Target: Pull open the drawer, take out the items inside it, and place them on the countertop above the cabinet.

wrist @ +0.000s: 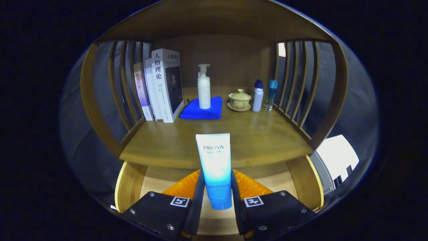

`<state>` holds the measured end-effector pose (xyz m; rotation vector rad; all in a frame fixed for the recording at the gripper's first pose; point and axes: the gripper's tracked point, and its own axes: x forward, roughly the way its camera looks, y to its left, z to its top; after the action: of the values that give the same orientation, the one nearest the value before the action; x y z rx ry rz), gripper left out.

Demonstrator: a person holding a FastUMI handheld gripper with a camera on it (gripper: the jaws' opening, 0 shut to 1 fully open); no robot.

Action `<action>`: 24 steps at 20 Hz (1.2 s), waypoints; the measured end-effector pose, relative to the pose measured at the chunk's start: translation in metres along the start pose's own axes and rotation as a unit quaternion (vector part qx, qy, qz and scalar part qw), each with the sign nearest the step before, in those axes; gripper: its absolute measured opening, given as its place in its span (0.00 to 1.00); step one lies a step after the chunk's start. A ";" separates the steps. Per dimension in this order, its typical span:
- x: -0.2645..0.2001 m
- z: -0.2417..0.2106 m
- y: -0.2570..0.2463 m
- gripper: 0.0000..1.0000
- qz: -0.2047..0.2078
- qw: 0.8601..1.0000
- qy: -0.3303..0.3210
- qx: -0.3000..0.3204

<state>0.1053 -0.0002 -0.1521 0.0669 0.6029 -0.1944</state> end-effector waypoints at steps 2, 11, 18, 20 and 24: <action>0.015 0.012 -0.002 0.44 0.000 1.000 -0.010 0.002; 0.081 0.050 0.002 0.44 0.015 0.998 -0.052 -0.009; 0.116 0.049 0.002 0.47 0.024 0.999 -0.045 -0.018; 0.120 0.042 0.003 0.49 0.033 0.998 -0.039 -0.035; 0.123 0.035 0.007 0.55 0.036 0.993 -0.045 -0.103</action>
<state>0.2253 -0.0176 -0.1931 -0.1196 0.5266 -0.0649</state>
